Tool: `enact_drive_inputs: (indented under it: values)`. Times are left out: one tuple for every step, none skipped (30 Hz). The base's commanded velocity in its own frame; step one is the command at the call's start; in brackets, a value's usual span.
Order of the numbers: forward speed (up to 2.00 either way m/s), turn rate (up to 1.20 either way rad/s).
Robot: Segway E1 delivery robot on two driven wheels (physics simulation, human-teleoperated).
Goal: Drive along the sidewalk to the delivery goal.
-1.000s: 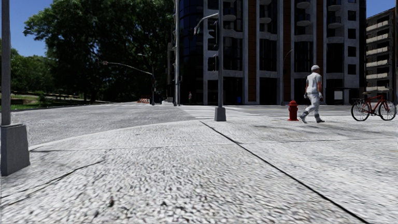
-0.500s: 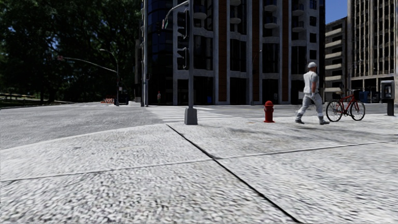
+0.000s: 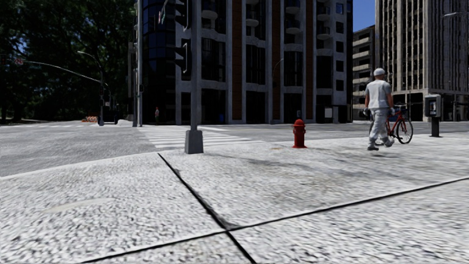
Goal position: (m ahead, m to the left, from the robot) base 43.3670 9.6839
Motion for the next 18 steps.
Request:
enact_drive_inputs:
  values:
    - [2.00,0.00]
    - [2.00,0.00]
    - [2.00,0.00]
    - [2.00,0.00]
    - [2.00,0.00]
    - [2.00,0.00]
    - [2.00,0.00]
    - [2.00,0.00]
    - [2.00,0.00]
    - [2.00,0.00]
    - [2.00,0.00]
    - [2.00,0.00]
    - [2.00,0.00]
    - [2.00,0.00]
    - [2.00,0.00]
    - [2.00,0.00]
    - [2.00,0.00]
    - [2.00,0.00]
